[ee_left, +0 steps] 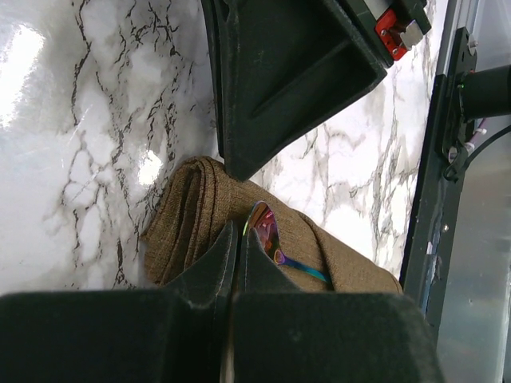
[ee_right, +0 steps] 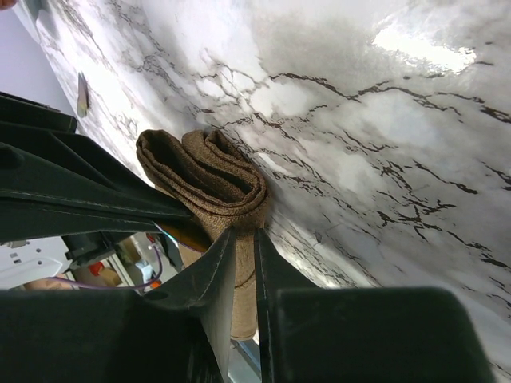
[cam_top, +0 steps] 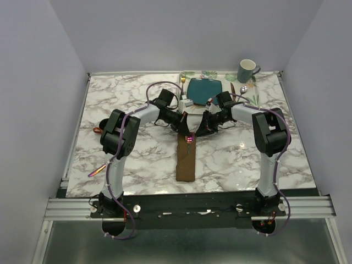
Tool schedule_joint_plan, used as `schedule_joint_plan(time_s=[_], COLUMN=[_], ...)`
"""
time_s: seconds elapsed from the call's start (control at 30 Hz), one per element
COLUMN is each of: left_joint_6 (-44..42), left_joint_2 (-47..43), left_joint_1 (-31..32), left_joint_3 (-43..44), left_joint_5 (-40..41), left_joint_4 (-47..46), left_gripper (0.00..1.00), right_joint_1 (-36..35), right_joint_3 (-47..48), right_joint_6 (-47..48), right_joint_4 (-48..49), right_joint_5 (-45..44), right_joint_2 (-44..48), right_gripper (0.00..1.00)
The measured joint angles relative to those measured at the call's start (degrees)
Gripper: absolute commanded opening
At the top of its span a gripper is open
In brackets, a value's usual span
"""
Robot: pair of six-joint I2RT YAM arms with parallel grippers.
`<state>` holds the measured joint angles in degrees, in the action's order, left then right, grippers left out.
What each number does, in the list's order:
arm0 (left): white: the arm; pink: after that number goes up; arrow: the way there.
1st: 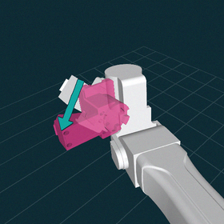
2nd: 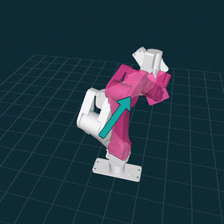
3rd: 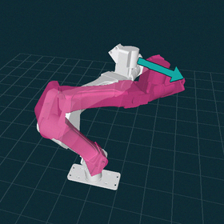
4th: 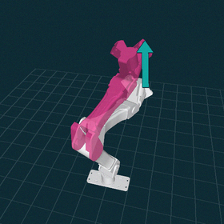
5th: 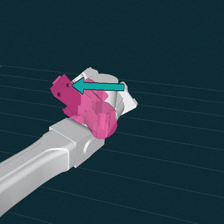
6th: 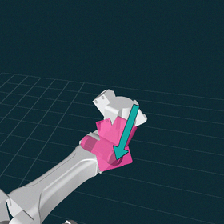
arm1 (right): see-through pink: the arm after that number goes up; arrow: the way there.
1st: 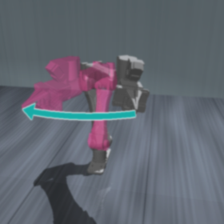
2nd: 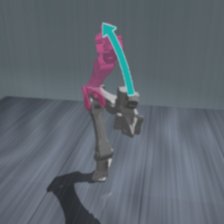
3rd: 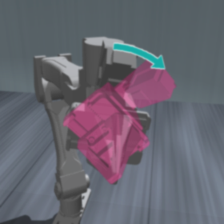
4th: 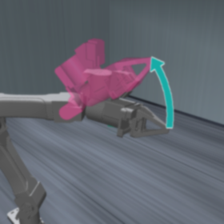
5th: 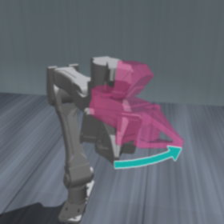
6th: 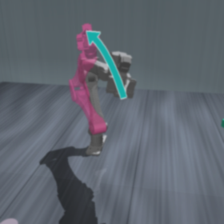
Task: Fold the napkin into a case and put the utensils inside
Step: Insert the spoon into the folded napkin.
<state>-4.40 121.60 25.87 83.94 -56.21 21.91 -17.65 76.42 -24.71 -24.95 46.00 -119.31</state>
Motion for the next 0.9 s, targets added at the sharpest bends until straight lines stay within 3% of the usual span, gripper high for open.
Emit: schedule_joint_plan(time_s=[0.33,0.53,0.63,0.9], left_joint_6=[1.0,1.7,2.0,1.3], left_joint_2=[0.0,-0.1,-0.5,-6.6], left_joint_1=[0.5,1.3,1.6,0.4], left_joint_3=[-0.6,-0.6,-0.4,-0.5], left_joint_5=[0.0,0.7,1.9,6.3], left_joint_4=[0.0,0.2,1.1,4.6], left_gripper=[0.02,0.29,0.42,0.52], right_joint_1=[0.0,-0.3,-0.3,-0.3], right_joint_3=[0.0,0.0,0.0,0.5], right_joint_6=[-0.3,-0.2,0.3,5.5], right_joint_4=[0.1,0.0,-0.1,-3.7], right_joint_5=[0.0,0.0,-0.1,-3.7], right_joint_2=[0.0,0.0,0.2,5.0], right_gripper=[0.27,0.39,0.41,0.5])
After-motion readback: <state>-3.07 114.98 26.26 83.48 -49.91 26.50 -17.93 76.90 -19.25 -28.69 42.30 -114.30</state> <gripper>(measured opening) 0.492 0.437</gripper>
